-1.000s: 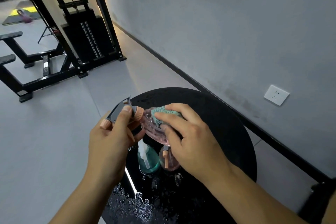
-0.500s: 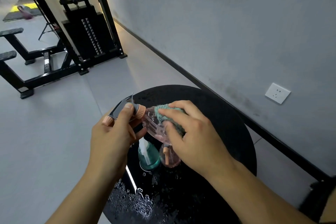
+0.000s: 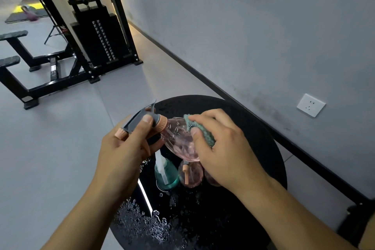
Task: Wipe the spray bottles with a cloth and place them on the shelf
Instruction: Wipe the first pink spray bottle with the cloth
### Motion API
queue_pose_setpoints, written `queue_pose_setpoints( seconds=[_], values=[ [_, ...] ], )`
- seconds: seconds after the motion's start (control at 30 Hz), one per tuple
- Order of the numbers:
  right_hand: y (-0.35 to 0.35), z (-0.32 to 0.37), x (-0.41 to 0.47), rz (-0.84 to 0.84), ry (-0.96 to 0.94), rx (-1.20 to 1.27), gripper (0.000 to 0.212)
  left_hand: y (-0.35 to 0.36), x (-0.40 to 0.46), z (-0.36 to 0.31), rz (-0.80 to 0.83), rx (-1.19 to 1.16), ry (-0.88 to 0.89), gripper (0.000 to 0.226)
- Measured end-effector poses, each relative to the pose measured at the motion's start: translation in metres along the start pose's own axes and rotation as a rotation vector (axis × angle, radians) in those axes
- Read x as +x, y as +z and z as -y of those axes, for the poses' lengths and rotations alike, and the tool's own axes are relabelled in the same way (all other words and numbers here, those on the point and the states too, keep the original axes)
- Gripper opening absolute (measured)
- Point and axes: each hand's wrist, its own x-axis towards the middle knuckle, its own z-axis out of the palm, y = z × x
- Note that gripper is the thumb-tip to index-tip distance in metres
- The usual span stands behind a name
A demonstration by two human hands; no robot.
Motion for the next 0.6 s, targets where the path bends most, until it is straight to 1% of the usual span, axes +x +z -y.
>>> queue_pose_setpoints(
  seconds=[0.07,0.23,0.3,0.37,0.47,0.53,0.6],
  values=[
    [-0.002,-0.001,0.000,-0.024,0.021,0.014,0.032,0.000,-0.001,-0.002,0.022,0.002,0.024,0.035],
    [0.003,0.006,-0.002,0.037,-0.091,0.034,0.035,0.002,-0.004,-0.001,0.046,0.016,0.016,0.018],
    [0.003,0.004,-0.002,0.019,-0.073,0.044,0.035,0.003,-0.004,-0.001,0.037,0.016,0.010,0.025],
    [0.002,-0.001,-0.002,-0.016,-0.024,0.051,0.034,0.003,-0.001,-0.001,-0.019,-0.008,-0.011,0.033],
    [0.003,-0.007,-0.003,-0.022,0.027,0.043,0.034,0.001,0.004,0.001,-0.123,-0.070,-0.082,0.027],
    [0.005,-0.006,-0.003,0.014,0.014,0.039,0.035,0.004,0.003,0.002,-0.156,-0.077,-0.116,0.027],
    [0.008,-0.002,-0.003,0.048,-0.031,0.020,0.036,0.007,0.001,0.005,-0.166,-0.079,-0.143,0.033]
  ],
)
